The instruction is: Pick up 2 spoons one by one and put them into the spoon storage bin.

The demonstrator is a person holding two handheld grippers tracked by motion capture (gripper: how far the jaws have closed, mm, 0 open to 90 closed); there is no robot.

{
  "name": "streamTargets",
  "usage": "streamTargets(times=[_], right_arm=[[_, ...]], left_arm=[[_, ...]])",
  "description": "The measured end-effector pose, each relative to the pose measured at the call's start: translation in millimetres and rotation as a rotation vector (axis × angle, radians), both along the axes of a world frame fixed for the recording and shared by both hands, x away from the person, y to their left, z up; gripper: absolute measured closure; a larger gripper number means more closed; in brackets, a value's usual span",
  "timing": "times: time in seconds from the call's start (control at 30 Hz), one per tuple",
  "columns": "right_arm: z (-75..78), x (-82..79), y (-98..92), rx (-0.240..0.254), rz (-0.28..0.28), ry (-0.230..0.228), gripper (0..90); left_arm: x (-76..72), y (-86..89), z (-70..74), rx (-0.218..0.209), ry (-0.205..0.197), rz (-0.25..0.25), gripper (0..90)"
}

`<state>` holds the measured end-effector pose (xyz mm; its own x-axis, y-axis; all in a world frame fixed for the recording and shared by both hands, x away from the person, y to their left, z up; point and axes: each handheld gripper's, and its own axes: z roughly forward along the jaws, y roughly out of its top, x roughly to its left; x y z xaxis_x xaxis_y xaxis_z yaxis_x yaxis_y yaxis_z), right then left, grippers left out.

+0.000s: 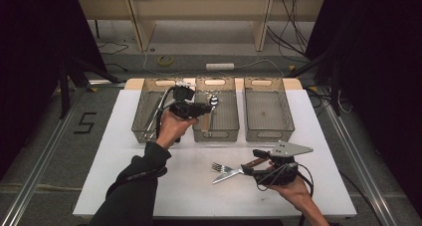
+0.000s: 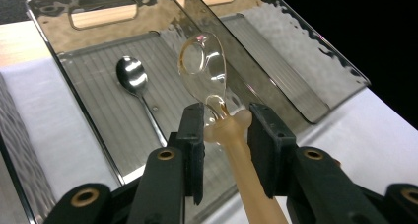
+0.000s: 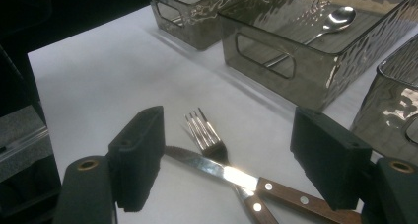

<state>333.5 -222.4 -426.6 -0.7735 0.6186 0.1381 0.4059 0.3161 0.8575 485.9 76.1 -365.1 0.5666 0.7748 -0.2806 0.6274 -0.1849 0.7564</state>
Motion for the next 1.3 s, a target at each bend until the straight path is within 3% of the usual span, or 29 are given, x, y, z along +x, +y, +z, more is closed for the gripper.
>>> streamTargets(times=[0.83,1.03,1.3], right_arm=[[-1.2,1.3,-1.3,0.006,0.002,0.005,30.2],[-0.5,0.9,-1.9,0.004,0.001,0.003,30.2],[-1.0,1.0,-1.8,0.007,0.002,0.005,30.2]], left_arm=[[42.9,-5.5,-13.0,0.071,-0.016,0.071,67.7],[48.0,-9.0,-19.0,0.113,-0.019,0.073,67.6],[49.7,-7.3,-24.8,0.113,-0.025,0.076,67.2]])
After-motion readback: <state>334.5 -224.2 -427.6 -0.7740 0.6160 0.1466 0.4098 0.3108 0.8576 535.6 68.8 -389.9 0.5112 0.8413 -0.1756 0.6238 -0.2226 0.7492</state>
